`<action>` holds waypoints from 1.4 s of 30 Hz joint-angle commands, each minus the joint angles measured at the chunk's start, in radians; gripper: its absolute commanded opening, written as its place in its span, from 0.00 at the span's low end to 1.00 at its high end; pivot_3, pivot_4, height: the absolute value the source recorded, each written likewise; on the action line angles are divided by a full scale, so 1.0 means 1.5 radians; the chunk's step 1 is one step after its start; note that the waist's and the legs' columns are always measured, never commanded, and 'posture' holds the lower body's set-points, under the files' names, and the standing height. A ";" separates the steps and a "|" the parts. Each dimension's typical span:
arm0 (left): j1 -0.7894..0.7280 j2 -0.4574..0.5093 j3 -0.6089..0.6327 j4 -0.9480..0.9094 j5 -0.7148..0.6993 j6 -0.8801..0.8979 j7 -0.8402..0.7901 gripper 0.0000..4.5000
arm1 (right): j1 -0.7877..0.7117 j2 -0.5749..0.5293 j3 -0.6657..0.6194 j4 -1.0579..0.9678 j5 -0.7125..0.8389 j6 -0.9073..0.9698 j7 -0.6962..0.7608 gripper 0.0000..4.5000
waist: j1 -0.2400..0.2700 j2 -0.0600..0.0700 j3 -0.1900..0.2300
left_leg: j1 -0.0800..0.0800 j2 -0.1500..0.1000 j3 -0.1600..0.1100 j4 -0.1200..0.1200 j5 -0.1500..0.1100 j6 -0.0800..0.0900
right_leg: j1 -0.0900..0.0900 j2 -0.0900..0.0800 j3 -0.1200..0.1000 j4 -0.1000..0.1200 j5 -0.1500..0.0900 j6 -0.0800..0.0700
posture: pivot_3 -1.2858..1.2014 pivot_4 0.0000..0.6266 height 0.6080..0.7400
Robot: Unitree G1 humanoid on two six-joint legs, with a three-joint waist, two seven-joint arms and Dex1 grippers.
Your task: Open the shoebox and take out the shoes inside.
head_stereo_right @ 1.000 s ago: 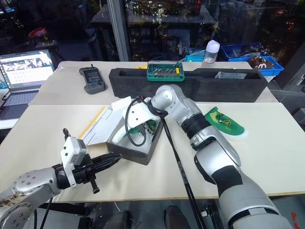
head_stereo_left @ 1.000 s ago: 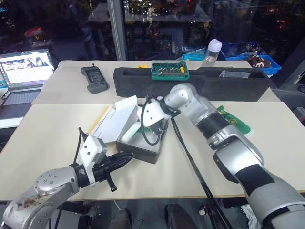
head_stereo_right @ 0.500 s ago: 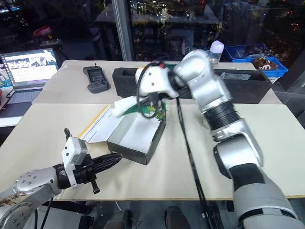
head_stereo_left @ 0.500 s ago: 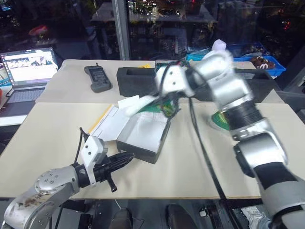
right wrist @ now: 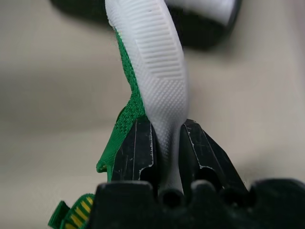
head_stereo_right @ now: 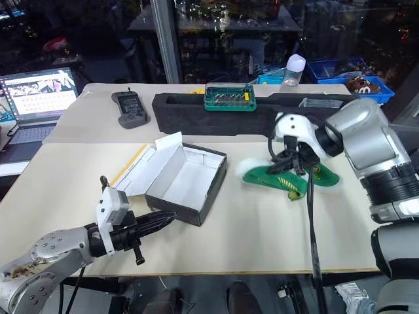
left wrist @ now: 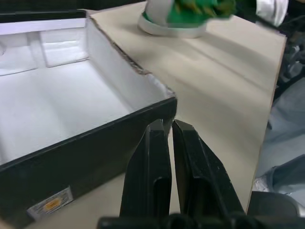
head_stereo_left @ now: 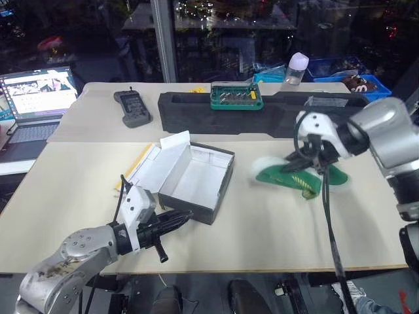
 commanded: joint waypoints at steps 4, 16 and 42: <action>-0.025 -0.007 -0.012 0.003 0.005 -0.012 -0.009 0.07 | -0.014 0.027 0.041 0.155 -0.101 -0.045 -0.013 0.08 | 0.001 0.000 0.000 | 0.000 0.000 0.000 0.002 0.000 0.000 | 0.001 0.000 0.000 -0.001 0.000 0.000 | 0.52 0.24 0.81; -0.013 -0.010 -0.010 0.007 0.012 -0.019 -0.017 0.07 | -0.051 0.073 0.078 0.402 -0.269 -0.180 -0.172 0.31 | 0.010 -0.003 -0.002 | 0.001 -0.001 -0.001 0.003 0.000 0.000 | 0.004 0.000 0.000 -0.003 0.001 0.000 | 0.52 0.24 0.81; 0.068 -0.082 0.117 0.025 0.092 -0.074 0.118 0.07 | 0.190 0.133 -0.344 -0.442 -0.072 0.383 -0.295 0.52 | 0.007 -0.001 -0.001 | -0.002 0.000 0.000 0.002 0.000 -0.001 | 0.002 0.000 0.000 -0.002 0.000 0.002 | 0.52 0.24 0.81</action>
